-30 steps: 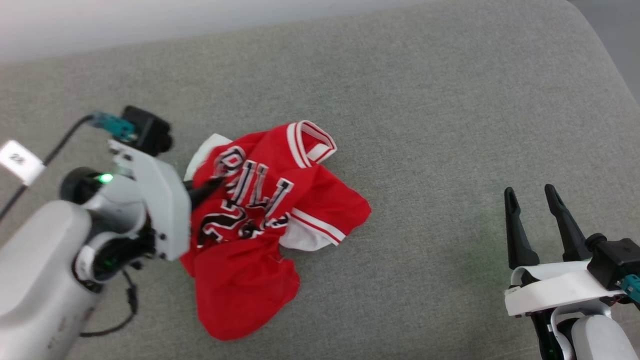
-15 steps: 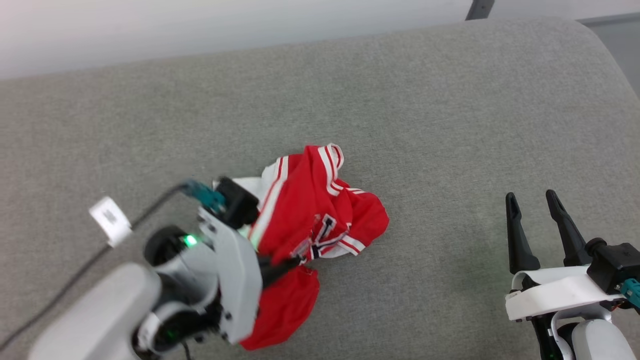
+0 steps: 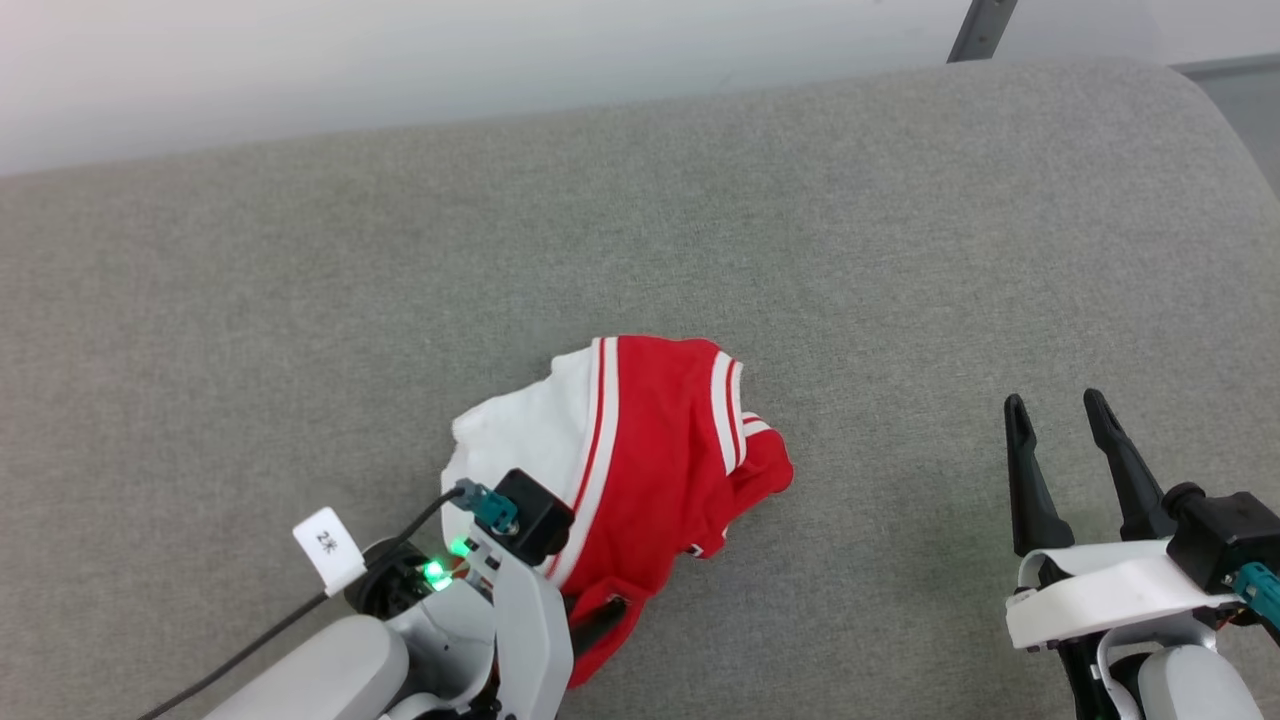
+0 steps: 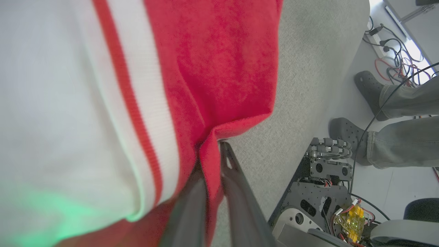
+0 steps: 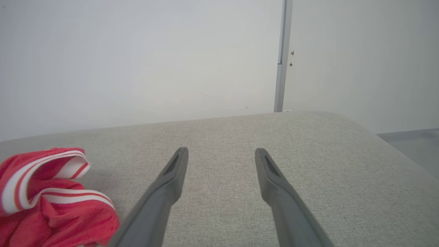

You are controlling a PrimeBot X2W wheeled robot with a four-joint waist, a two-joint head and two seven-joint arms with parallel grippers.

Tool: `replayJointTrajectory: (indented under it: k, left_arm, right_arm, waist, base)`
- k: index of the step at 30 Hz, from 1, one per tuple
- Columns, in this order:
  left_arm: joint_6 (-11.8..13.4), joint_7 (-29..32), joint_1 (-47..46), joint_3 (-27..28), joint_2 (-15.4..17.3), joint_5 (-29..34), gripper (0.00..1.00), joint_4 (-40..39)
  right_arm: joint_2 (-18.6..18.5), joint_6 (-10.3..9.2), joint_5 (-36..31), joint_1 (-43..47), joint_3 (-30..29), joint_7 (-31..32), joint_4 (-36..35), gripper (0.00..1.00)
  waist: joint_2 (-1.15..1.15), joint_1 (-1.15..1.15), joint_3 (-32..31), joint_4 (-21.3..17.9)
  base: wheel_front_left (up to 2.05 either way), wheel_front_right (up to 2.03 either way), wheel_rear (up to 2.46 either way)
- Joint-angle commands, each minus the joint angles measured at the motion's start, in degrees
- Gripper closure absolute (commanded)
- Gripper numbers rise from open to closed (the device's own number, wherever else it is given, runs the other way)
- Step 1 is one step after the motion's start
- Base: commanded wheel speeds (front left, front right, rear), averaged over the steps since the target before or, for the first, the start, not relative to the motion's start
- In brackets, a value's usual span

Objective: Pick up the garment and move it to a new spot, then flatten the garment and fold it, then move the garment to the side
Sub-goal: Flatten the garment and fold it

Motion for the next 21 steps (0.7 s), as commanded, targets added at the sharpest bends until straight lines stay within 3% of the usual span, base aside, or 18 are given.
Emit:
replayJointTrajectory:
  k: [1,21]
  left_arm:
    - [-0.19,-0.36,0.23,0.23,-0.16,0.15,0.00,0.19]
    - [0.68,4.41,-7.88,6.72,5.13,-4.35,0.00,-4.72]
  right_arm:
    - [-0.16,-0.08,-0.04,0.78,0.19,-0.27,0.01,0.00]
    - [-1.26,-0.08,-0.29,1.03,1.64,-0.27,0.11,0.00]
  waist:
    - [0.00,0.00,-0.37,0.18]
    - [0.00,0.00,-4.31,1.45]
  base:
    - [0.00,0.00,0.00]
    - [0.00,0.00,0.00]
